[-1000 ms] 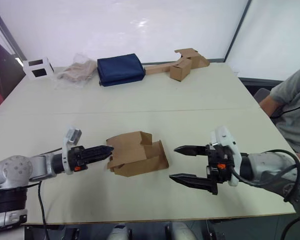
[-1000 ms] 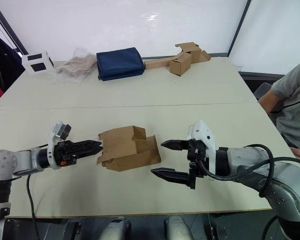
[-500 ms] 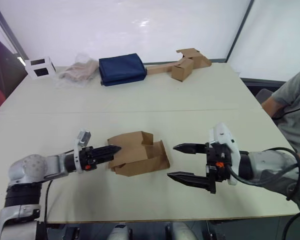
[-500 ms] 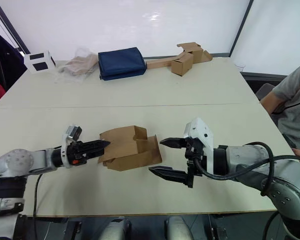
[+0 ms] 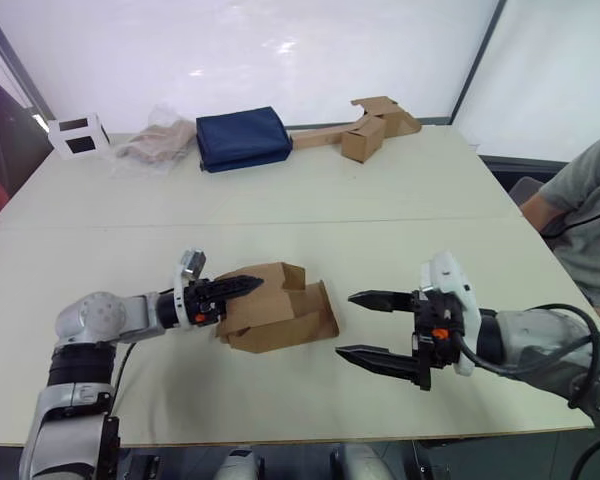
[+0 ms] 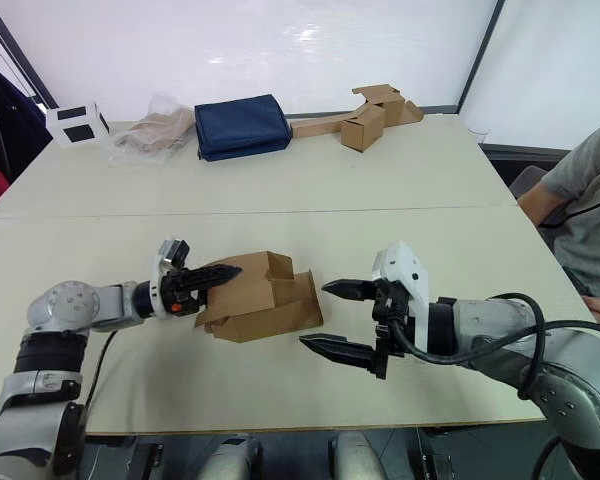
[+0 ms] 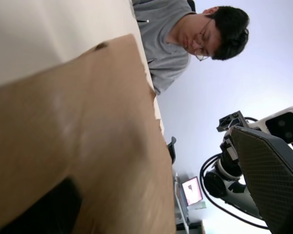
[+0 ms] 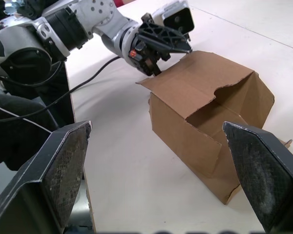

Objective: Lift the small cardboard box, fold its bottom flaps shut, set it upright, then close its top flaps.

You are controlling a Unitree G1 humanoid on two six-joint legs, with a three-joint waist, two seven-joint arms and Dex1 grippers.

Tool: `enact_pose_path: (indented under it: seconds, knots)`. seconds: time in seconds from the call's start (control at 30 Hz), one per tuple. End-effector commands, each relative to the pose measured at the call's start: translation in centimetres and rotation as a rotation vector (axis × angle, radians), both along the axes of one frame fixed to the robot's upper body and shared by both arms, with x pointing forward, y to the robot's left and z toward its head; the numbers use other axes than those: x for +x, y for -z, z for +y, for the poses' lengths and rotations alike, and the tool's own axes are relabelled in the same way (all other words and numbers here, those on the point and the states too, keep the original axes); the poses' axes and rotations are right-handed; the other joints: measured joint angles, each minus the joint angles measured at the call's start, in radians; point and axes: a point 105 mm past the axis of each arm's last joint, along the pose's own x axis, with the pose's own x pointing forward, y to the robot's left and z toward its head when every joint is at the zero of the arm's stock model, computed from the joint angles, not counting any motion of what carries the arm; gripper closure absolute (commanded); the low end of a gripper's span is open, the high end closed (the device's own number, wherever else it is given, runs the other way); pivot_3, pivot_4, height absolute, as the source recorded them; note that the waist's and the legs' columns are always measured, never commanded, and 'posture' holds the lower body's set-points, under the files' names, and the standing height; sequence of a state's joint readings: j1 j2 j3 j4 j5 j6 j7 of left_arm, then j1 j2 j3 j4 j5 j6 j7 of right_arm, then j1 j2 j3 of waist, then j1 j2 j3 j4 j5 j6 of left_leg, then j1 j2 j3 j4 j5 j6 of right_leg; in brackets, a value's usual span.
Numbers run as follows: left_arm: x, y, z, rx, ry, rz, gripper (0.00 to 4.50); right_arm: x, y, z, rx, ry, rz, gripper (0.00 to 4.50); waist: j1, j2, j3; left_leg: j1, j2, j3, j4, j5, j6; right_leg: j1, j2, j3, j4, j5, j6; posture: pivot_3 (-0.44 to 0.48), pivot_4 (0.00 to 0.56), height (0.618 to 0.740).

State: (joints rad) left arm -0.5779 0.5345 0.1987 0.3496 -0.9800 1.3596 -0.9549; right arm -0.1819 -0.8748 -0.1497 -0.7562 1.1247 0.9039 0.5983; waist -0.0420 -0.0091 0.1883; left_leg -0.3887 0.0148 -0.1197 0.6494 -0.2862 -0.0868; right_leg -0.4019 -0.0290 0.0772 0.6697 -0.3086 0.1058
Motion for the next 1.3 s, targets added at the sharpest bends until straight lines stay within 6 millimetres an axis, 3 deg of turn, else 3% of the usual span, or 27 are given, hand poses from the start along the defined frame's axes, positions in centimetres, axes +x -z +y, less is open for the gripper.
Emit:
enact_pose_path:
  seconds: [0.03,0.27,0.43,0.53,0.63,0.77,0.87,0.97,1.2,1.3]
  knots:
    - [0.1,-1.4,-0.4,-0.031,0.011,-0.035,1.59,-0.3,-0.6,0.2,0.010,-0.005,-0.053,0.00,0.000,0.000,0.000,0.000,0.000,0.000,0.000,0.000,0.000,0.000,0.000,0.000,0.000,0.000,0.000,0.000,0.150,0.740]
    - [-0.3,-1.8,-0.8,-0.037,0.030,-0.034,4.34,-0.4,-0.3,0.1,0.010,0.001,-0.053,0.00,0.000,0.000,0.000,0.000,0.000,0.000,0.000,0.000,0.000,0.000,0.000,0.000,0.000,0.000,0.000,0.000,0.150,0.740]
    - [-0.5,-1.8,-0.3,-0.023,0.031,-0.048,4.46,-0.3,-0.2,0.1,0.012,0.001,-0.050,0.00,0.000,0.000,0.000,0.000,0.000,0.000,0.000,0.000,0.000,0.000,0.000,0.000,0.000,0.000,0.000,0.000,0.150,0.740]
    - [-0.1,-3.6,0.1,-0.037,0.003,-0.153,4.46,0.5,-1.2,0.1,0.105,0.036,-0.075,0.00,0.000,0.000,0.000,0.000,0.000,0.000,0.000,0.000,0.000,0.000,0.000,0.000,0.000,0.000,0.000,0.000,0.150,0.740]
    - [0.5,-6.6,-0.1,-0.018,-0.012,-0.334,4.46,3.7,-4.2,-1.2,0.374,0.199,-0.143,0.00,-0.001,-0.001,0.000,0.000,0.000,0.000,0.000,0.000,0.000,0.000,0.000,0.000,0.000,0.000,0.000,0.000,0.150,0.740]
    - [0.8,-10.8,-0.8,0.040,-0.007,-0.583,4.46,7.7,-6.5,-3.1,0.510,0.417,-0.246,0.00,0.002,-0.001,0.000,0.000,0.000,0.000,0.000,0.001,-0.002,0.000,0.000,0.000,0.001,0.000,0.000,0.000,0.150,0.740]
    - [1.0,-13.3,-1.4,0.140,0.016,-0.798,4.50,9.7,-9.0,-3.4,0.642,0.494,-0.316,0.71,-0.002,0.000,0.000,-0.001,0.000,0.000,-0.001,0.004,-0.006,-0.002,0.000,0.000,0.001,0.000,0.000,0.000,0.150,0.740]
    - [1.8,-14.5,-1.7,0.231,0.019,-0.943,4.50,10.5,-10.3,-2.9,0.700,0.493,-0.343,1.85,-0.003,0.001,0.000,-0.001,0.000,0.001,-0.003,0.006,-0.010,-0.003,0.000,0.001,0.001,0.000,0.000,0.000,0.150,0.740]
    - [2.0,-16.4,-2.9,0.218,0.069,-1.073,4.50,11.4,-10.9,-0.6,0.662,0.413,-0.386,4.47,-0.006,0.001,0.000,-0.001,0.000,0.001,-0.002,0.005,-0.010,-0.004,0.000,0.001,0.001,0.000,0.000,0.000,0.150,0.740]
    - [1.9,-16.7,-3.1,0.208,0.079,-1.093,4.50,11.5,-10.7,0.0,0.636,0.384,-0.377,4.47,-0.006,0.001,0.000,-0.002,0.000,0.001,-0.002,0.005,-0.009,-0.004,0.000,0.001,0.002,0.000,0.000,0.000,0.150,0.740]
